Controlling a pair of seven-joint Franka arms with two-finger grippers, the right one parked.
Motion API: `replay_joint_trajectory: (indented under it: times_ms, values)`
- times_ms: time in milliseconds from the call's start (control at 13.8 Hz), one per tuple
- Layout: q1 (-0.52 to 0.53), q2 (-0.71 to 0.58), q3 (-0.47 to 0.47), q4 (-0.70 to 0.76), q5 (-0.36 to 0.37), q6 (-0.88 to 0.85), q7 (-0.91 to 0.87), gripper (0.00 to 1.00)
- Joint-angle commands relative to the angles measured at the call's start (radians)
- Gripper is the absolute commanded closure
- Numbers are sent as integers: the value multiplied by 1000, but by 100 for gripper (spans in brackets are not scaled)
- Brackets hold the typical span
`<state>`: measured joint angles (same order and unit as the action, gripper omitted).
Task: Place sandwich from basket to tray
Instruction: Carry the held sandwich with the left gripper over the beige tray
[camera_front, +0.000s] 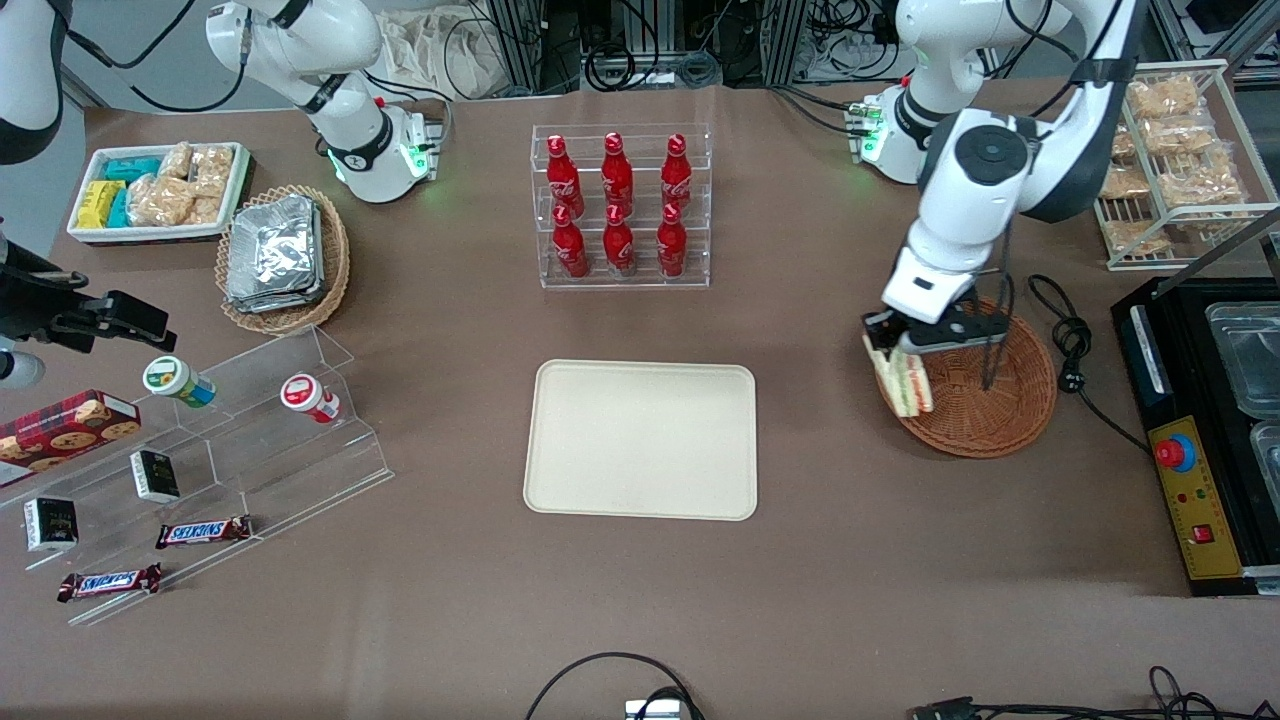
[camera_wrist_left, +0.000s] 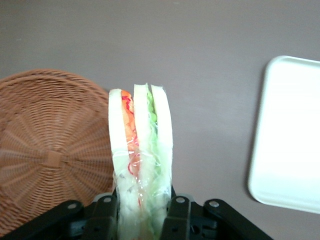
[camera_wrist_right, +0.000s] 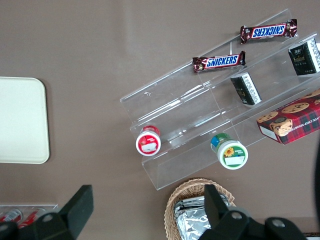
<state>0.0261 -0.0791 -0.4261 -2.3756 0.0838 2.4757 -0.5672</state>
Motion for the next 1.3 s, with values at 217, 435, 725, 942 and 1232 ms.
replay_joint_trajectory:
  times_ms: [217, 435, 725, 942, 1232]
  values:
    - [-121, 197, -46, 223, -3, -54, -83, 70]
    - [-158, 277, -45, 286, 7, -50, -92, 70]
    - [-201, 404, -45, 384, 19, -41, -99, 71]
    - [-207, 514, -45, 475, 80, -41, -106, 71]
    - [-222, 628, -43, 559, 148, -40, -115, 75]
